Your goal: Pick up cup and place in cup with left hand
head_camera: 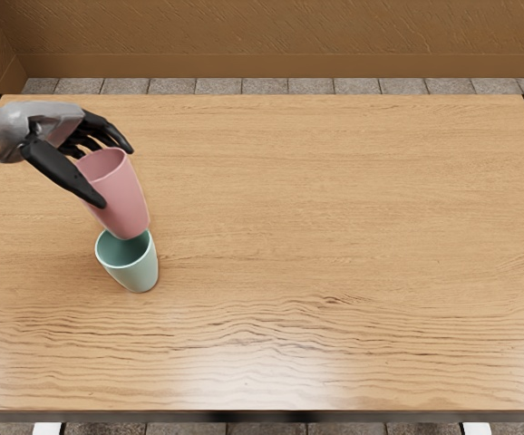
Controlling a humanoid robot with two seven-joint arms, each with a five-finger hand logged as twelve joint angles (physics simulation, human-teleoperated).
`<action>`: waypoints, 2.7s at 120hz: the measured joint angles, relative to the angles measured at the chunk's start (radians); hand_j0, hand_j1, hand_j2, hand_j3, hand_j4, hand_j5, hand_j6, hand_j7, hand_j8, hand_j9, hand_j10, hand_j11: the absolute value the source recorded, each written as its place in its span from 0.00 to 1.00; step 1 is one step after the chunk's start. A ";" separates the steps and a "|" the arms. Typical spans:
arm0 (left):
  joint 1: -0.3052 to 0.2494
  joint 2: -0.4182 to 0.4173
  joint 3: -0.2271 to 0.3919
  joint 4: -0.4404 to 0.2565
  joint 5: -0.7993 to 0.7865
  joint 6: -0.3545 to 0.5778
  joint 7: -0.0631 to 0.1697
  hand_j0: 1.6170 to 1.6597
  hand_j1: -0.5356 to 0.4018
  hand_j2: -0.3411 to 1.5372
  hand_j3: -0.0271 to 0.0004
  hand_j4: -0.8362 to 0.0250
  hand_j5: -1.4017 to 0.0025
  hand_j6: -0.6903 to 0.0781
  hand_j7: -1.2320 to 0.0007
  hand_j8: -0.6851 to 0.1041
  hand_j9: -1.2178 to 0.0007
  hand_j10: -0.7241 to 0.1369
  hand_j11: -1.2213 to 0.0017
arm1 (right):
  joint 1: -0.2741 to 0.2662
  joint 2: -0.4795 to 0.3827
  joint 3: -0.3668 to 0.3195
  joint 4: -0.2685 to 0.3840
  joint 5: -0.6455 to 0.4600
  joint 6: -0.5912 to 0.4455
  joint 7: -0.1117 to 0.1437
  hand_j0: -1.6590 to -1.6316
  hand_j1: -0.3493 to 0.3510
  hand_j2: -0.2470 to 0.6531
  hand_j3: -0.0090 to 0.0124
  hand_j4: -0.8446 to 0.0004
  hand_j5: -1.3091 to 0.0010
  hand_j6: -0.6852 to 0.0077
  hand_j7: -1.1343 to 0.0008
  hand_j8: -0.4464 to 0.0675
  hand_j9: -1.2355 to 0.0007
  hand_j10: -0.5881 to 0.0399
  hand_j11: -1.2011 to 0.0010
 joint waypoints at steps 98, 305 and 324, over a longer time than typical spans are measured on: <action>0.010 0.051 -0.001 -0.006 0.002 -0.071 0.022 0.84 0.43 0.25 0.99 0.48 0.46 0.58 0.39 0.61 0.38 0.47 0.40 | 0.000 0.000 0.000 0.000 0.000 0.000 0.000 0.04 0.03 0.27 0.42 0.98 0.98 0.97 0.98 0.84 0.98 0.91 0.98; 0.021 0.006 -0.023 -0.006 0.003 -0.120 0.023 0.96 0.73 0.20 0.99 0.77 0.84 0.67 0.82 0.65 0.82 0.64 0.82 | 0.000 0.000 0.000 0.000 0.000 0.000 0.000 0.04 0.03 0.27 0.42 0.98 0.98 0.97 0.98 0.84 0.98 0.91 0.98; 0.023 0.045 -0.088 0.005 0.006 -0.128 0.023 0.96 0.84 0.19 0.99 0.87 0.92 0.78 0.91 0.76 0.91 0.74 0.91 | 0.000 0.000 0.000 0.000 0.000 0.000 0.000 0.04 0.03 0.27 0.42 0.98 0.98 0.97 0.98 0.84 0.98 0.91 0.98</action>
